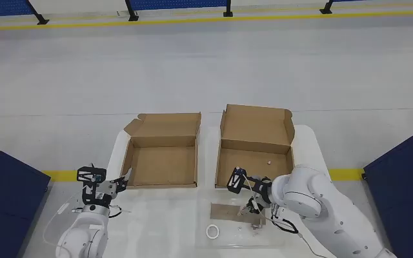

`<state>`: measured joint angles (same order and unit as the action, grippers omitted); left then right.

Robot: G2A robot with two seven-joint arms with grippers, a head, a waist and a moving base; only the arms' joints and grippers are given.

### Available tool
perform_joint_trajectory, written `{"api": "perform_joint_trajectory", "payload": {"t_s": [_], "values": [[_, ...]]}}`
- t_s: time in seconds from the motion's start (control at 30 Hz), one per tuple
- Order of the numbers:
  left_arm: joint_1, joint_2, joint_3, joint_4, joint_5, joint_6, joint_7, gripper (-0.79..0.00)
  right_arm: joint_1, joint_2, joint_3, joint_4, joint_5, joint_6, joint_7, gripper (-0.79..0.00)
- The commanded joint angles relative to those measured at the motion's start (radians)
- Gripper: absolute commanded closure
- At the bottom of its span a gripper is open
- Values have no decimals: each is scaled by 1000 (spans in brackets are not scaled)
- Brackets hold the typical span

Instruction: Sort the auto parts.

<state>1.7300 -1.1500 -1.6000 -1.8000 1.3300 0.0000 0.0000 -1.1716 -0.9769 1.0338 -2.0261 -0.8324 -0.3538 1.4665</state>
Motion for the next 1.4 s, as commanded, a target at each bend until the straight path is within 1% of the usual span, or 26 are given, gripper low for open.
{"api": "perform_joint_trajectory", "payload": {"t_s": [0.0,0.07,0.1,0.4,0.53,0.77,0.97,1.23,1.3,1.37], "values": [[0,0,0,0,0,0,0,-785,24,20,-51,-5,16,20,21,-785],[0,0,0,0,0,0,0,-785,58,41,-107,-9,34,41,41,-785],[0,0,0,0,0,0,0,-785,65,45,-114,-9,37,45,45,-785],[0,0,0,0,0,0,0,-785,59,45,-125,-6,33,39,39,-785],[0,0,0,0,0,0,0,-785,84,53,-207,9,-14,54,54,-785],[0,0,0,0,0,0,0,-785,196,65,-381,75,12,70,69,-785],[0,0,0,0,0,0,0,-785,281,66,-481,133,62,70,69,-785],[0,0,0,0,0,0,0,-785,289,66,-485,144,66,74,69,-785],[0,0,0,0,0,0,0,-785,278,66,-492,155,43,64,46,-785],[0,0,0,0,0,0,0,-785,274,64,-504,165,17,49,48,-785]]}}
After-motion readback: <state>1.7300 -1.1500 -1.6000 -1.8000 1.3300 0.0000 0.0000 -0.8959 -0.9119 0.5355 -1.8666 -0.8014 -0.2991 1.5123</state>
